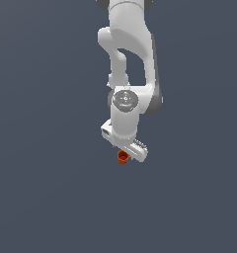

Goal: Pick up the object and move it to a goal position.

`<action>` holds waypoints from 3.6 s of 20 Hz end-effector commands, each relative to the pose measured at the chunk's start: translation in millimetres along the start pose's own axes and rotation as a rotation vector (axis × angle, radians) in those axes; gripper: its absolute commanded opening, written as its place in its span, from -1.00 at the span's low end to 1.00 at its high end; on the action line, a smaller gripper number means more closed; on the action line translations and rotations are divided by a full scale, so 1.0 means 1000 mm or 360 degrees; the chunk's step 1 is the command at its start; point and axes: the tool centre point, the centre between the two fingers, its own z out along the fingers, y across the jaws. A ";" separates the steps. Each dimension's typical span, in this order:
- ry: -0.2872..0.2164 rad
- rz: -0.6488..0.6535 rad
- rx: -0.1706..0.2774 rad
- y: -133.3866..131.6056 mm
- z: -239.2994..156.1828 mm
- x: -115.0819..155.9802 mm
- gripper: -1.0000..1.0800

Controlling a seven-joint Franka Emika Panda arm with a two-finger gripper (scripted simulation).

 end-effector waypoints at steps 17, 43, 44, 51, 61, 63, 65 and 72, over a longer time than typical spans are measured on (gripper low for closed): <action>0.0000 0.0145 -0.0007 -0.002 0.026 0.001 0.92; 0.0011 0.0143 0.0006 -0.008 0.053 0.002 -1.00; 0.0018 0.0138 0.0013 -0.012 0.048 0.002 -1.00; 0.0104 0.0080 0.0105 -0.053 -0.018 0.006 -1.00; 0.0339 -0.0077 0.0353 -0.145 -0.207 -0.009 -1.00; 0.0383 -0.0107 0.0399 -0.158 -0.242 -0.016 -1.00; 0.0422 -0.0133 0.0439 -0.170 -0.274 -0.022 -1.00; 0.0506 -0.0191 0.0526 -0.192 -0.342 -0.041 -1.00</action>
